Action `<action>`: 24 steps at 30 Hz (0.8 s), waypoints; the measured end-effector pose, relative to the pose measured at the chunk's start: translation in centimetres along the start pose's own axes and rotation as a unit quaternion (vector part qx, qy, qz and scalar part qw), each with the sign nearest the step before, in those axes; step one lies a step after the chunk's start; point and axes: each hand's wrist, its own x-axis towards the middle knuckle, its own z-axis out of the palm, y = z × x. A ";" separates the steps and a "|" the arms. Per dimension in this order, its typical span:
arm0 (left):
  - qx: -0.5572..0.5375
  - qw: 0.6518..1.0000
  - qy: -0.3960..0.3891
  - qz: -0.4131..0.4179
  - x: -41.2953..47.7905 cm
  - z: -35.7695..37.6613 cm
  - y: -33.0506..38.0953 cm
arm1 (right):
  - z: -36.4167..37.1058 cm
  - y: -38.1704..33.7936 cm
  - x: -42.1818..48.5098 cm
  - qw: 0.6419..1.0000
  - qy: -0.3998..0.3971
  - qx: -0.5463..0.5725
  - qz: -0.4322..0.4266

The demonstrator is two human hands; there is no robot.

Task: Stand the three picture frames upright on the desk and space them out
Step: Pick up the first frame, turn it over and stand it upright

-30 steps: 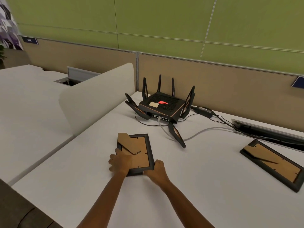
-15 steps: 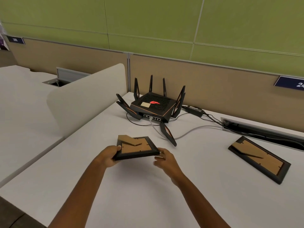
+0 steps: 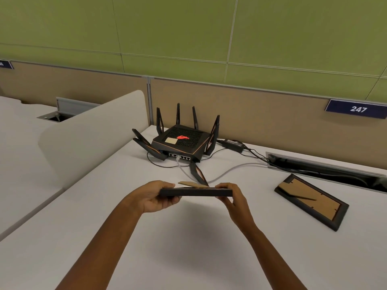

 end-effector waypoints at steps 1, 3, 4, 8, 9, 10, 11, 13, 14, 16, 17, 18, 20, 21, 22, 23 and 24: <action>-0.001 1.000 -0.014 0.001 0.0 0.8 0.1 | -0.7 0.1 -0.1 1.000 0.008 0.010 -0.002; -0.012 0.999 -0.041 0.006 -0.2 2.5 0.1 | -2.0 0.1 -0.5 0.999 0.035 0.039 -0.003; -0.021 0.998 -0.056 0.008 -0.2 3.2 0.2 | -2.7 0.1 -0.7 0.997 0.052 0.055 -0.005; 0.051 0.994 -0.093 0.020 1.2 5.7 -0.4 | -5.4 0.1 -1.2 0.991 0.097 0.089 -0.015; 0.088 0.992 -0.084 0.018 1.7 6.3 -0.7 | -6.1 0.3 -1.3 0.991 0.099 0.093 -0.011; 0.117 0.990 -0.073 0.011 2.2 6.6 -1.1 | -6.6 0.5 -1.4 0.990 0.097 0.097 -0.009; 0.138 0.988 -0.064 0.003 2.7 6.9 -1.5 | -7.1 0.6 -1.4 0.990 0.094 0.104 -0.007; 0.170 0.984 -0.053 -0.004 3.5 8.0 -2.5 | -8.0 1.1 -1.6 0.987 0.090 0.135 0.004; 0.176 0.983 -0.047 -0.001 3.9 8.4 -3.1 | -8.4 1.4 -1.8 0.984 0.086 0.157 0.015; 0.169 0.985 -0.033 0.011 5.1 9.0 -4.3 | -9.0 1.7 -2.1 0.976 0.078 0.200 0.038; 0.164 0.986 -0.025 0.016 5.6 9.3 -4.8 | -9.2 1.9 -2.1 0.972 0.076 0.217 0.049; 0.164 0.986 -0.015 0.023 6.2 9.5 -5.2 | -9.4 2.0 -2.2 0.969 0.075 0.229 0.059; 0.171 0.985 0.005 0.038 7.0 9.9 -6.0 | -9.9 2.3 -2.3 0.961 0.076 0.253 0.082; 0.167 0.985 0.009 0.047 7.3 10.2 -6.4 | -10.1 2.5 -2.4 0.957 0.076 0.263 0.093; 0.151 0.987 0.005 0.059 7.6 10.4 -6.7 | -10.3 2.7 -2.5 0.954 0.075 0.271 0.104; 0.129 0.989 -0.001 0.069 7.7 10.8 -7.0 | -10.4 2.9 -2.6 0.952 0.073 0.275 0.114; 0.105 0.991 -0.006 0.078 7.8 11.1 -7.3 | -10.6 3.1 -2.7 0.951 0.072 0.276 0.122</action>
